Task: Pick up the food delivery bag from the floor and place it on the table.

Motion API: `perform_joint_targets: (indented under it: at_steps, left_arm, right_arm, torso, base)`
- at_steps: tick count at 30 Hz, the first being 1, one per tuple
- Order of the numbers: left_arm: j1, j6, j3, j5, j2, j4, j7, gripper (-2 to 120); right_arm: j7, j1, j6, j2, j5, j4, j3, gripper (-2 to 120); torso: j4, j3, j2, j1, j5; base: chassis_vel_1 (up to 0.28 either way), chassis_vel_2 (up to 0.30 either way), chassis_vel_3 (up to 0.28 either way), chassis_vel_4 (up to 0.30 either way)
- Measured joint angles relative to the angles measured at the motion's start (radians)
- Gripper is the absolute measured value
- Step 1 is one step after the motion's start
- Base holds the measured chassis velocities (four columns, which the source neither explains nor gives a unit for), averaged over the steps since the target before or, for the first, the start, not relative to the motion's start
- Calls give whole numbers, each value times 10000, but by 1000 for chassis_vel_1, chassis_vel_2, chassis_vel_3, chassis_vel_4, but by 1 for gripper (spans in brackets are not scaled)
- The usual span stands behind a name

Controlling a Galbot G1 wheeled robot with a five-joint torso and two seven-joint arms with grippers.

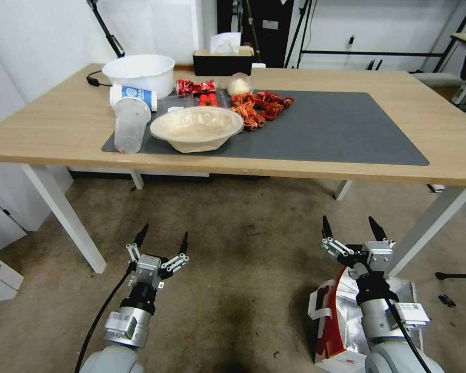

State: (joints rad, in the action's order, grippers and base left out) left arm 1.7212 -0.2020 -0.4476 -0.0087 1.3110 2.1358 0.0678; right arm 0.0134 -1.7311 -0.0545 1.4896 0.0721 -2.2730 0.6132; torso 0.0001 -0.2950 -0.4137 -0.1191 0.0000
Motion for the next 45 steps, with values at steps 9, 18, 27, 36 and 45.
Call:
perform_joint_targets:
  at_steps: [9, 18, 27, 36, 45]
  left_arm:
    - [6, -17, -1, 3, -1, 0, -25, 96]
    - [19, -36, 11, 47, 16, -44, -45, 96]
    - [20, -70, 38, 70, 35, -104, -64, 96]
    - [7, -104, 80, 83, 38, -149, -89, 95]
    - [-5, -132, 101, 98, 39, -203, -100, 95]
  right_arm:
    - [28, 28, 0, 12, 21, 8, 8, 100]
    - [34, 51, 4, 15, 52, 31, 24, 100]
    - [34, 57, 22, 19, 11, 78, 27, 100]
    - [44, 42, 43, 36, -8, 80, 36, 100]
    - [50, 54, 43, 46, -16, 97, 37, 100]
  torso:
    - [0, 231, 336, 104, 0]
    - [0, 498, 724, 229, 0]
    - [0, 695, 1010, 316, 0]
    - [0, 995, 1424, 431, 0]
    - [0, 1240, 1759, 523, 0]
  base:
    - [0, 0, 0, 0]
    - [0, 0, 0, 0]
    - [0, 0, 0, 0]
    - [0, 0, 0, 0]
    - [0, 0, 0, 0]
